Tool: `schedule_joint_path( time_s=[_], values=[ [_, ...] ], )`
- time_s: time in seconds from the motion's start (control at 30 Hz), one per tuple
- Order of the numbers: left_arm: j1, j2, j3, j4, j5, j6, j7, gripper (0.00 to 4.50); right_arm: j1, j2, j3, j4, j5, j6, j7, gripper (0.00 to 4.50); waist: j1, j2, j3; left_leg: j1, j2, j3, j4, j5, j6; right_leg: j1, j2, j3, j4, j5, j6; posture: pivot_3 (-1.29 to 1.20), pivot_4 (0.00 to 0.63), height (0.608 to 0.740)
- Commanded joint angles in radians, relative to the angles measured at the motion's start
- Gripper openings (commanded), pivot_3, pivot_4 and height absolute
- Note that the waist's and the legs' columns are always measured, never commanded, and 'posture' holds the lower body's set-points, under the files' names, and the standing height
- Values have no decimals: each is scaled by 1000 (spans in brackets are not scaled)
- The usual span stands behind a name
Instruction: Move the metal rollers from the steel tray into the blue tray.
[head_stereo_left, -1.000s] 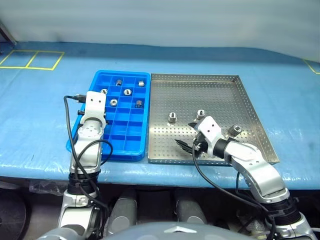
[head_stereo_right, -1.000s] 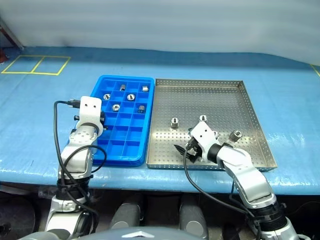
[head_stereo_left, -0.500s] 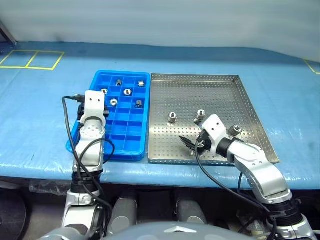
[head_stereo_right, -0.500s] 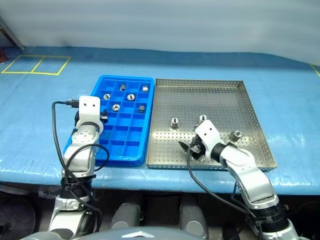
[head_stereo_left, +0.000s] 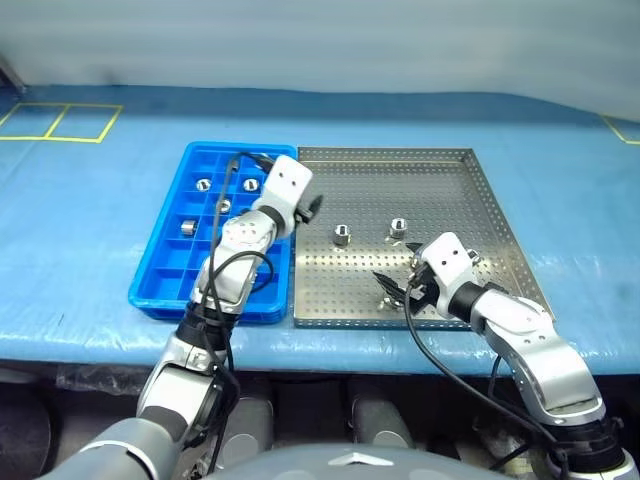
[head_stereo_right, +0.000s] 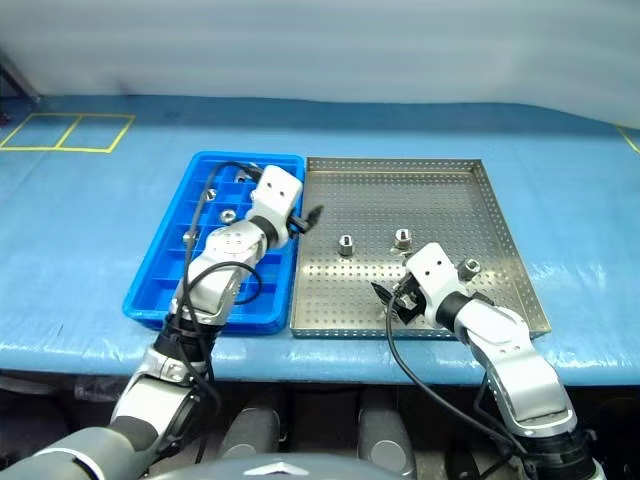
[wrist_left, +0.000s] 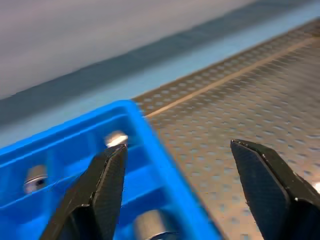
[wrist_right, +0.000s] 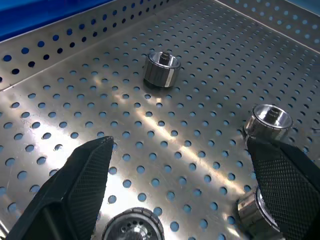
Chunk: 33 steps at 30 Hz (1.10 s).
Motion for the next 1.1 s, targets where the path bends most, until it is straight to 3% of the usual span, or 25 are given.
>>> schedule_joint_path(
  time_s=[0.03,0.3,0.57,0.67,0.8,1.1],
  values=[
    [-61,-3,-59,99,17,-29,-59,3597,45,5,-45,-78,-3,11,-32,4500,-19,0,0,0,0,0,0,0,0,0,0,0,0,0,0,-167,150,740],
    [-81,-17,-104,267,63,-63,-53,3597,135,21,-77,-143,0,19,-68,4500,-83,0,0,1,0,1,1,0,0,0,0,1,1,0,0,-224,150,740],
    [-44,-9,-92,252,76,-40,-44,3597,109,14,-65,-129,0,24,-65,4500,-103,0,0,1,0,1,0,0,0,-1,0,2,1,0,0,-195,150,740],
    [-37,-8,-77,243,73,-36,-37,3020,80,15,-53,-119,0,28,-59,4500,-103,0,0,1,0,1,0,0,0,-1,0,2,1,0,0,-184,150,740],
    [-30,-3,-75,224,68,-27,-50,1846,60,16,-42,-109,-3,31,-55,4500,-100,0,0,1,0,1,0,0,0,-1,0,1,1,0,0,-170,150,740],
    [-17,-17,-31,172,29,-15,-61,1849,57,23,-18,-95,-6,21,-53,4500,-95,0,0,1,0,1,0,0,0,-1,0,1,1,0,0,-168,150,740]
  ],
)
